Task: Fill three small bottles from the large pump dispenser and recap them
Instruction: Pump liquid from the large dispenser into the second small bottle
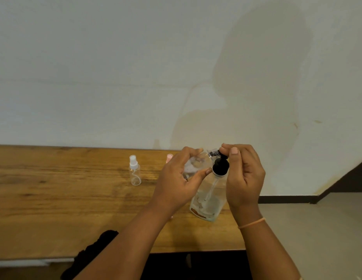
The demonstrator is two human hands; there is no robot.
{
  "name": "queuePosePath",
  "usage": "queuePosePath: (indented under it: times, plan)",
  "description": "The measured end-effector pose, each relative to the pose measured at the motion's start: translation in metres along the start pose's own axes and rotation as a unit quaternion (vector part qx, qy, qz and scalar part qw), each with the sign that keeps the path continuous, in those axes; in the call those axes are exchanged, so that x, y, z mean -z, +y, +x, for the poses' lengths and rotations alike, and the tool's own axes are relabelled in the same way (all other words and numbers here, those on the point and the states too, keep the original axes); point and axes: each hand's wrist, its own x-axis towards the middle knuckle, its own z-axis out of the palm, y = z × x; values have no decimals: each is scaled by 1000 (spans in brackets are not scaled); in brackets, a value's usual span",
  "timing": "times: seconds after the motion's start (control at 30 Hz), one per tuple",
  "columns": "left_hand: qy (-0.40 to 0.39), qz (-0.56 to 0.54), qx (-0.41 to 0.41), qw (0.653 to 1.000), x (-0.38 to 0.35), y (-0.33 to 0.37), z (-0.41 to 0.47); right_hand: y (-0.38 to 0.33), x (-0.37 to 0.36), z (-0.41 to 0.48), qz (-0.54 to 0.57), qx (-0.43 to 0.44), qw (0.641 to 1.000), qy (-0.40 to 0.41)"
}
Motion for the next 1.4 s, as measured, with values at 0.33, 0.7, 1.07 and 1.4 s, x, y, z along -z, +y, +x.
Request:
queuePosePath:
  times: [0.33, 0.7, 1.07, 1.4]
  plan:
    - [7, -3, 18, 1000, -7, -8, -3, 18, -2, -7, -12, 29, 999, -11]
    - [12, 10, -19, 1000, -2, -5, 1, 8, -2, -8, -22, 47, 999, 2]
    - [11, 7, -15, 1000, -3, -4, -2, 6, 1, -8, -29, 36, 999, -5]
    - [3, 10, 2, 1000, -5, -12, -3, 16, -3, -9, -21, 32, 999, -1]
